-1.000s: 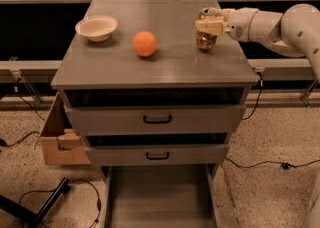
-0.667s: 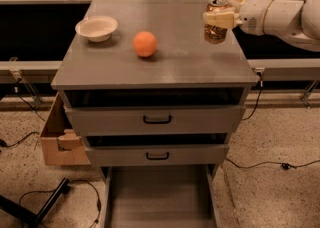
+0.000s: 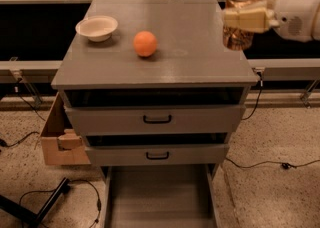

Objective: Place orange can into bottom drawer

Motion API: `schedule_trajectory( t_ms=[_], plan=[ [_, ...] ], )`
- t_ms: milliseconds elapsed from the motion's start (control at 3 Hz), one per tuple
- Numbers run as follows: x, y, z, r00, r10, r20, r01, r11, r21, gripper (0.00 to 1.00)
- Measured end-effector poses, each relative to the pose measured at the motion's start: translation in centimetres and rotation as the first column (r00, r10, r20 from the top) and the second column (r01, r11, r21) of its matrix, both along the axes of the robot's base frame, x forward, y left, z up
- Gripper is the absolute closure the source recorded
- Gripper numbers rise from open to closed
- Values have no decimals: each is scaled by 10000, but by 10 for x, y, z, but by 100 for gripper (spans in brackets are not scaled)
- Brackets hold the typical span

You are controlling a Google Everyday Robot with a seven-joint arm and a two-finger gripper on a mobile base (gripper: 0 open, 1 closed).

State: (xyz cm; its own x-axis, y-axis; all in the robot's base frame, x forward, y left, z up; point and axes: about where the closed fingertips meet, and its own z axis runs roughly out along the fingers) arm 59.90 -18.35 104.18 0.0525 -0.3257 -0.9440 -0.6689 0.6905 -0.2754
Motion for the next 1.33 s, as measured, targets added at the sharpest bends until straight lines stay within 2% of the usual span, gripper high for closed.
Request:
schedule_trajectory(
  t_ms=[333, 667, 1000, 1333],
  plan=[
    [-69, -1, -21, 9992, -143, -378, 134, 9996, -245, 100],
    [-125, -36, -84, 9948, -643, -789, 621, 9976, -299, 100],
    [-149, -60, -116, 9899, -1006, -995, 979, 9947, -312, 100],
    [-143, -98, -193, 9754, -1465, -1647, 1478, 9890, -44, 100]
  ],
)
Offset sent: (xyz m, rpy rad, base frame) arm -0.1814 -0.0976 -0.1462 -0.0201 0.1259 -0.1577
